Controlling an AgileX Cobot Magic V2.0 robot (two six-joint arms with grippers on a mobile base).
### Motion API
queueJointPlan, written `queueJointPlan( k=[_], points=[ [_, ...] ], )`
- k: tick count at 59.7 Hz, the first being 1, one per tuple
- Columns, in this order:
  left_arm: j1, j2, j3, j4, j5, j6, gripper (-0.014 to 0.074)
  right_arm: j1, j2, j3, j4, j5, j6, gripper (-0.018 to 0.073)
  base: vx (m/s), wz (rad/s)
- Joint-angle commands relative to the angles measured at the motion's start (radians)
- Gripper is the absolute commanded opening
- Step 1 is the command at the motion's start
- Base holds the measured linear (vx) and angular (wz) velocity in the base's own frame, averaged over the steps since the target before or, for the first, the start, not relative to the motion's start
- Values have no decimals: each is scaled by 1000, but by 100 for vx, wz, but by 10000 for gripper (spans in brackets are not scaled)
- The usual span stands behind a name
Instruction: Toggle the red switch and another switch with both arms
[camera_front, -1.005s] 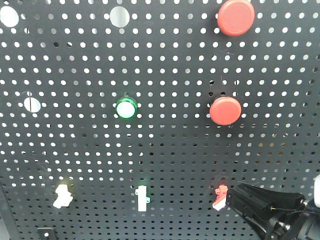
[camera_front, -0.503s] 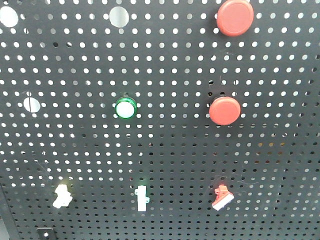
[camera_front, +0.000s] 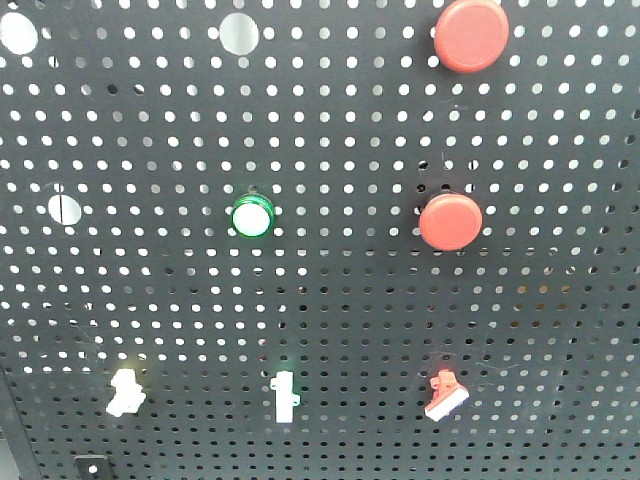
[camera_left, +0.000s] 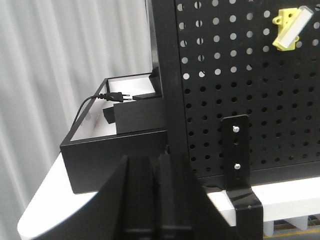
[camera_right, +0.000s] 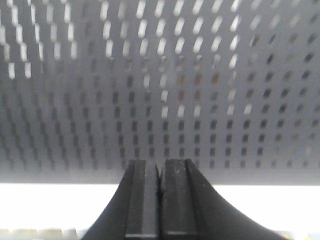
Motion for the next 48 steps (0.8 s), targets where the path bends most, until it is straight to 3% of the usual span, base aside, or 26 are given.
queueJointPlan(
  k=[1, 48],
  points=[
    [2, -9, 19, -9, -78, 0, 2, 2, -11, 5, -20, -58, -3, -6, 0, 0],
    [2, -9, 19, -9, -78, 0, 2, 2, -11, 5, -20, -53, -3, -6, 0, 0]
  ],
)
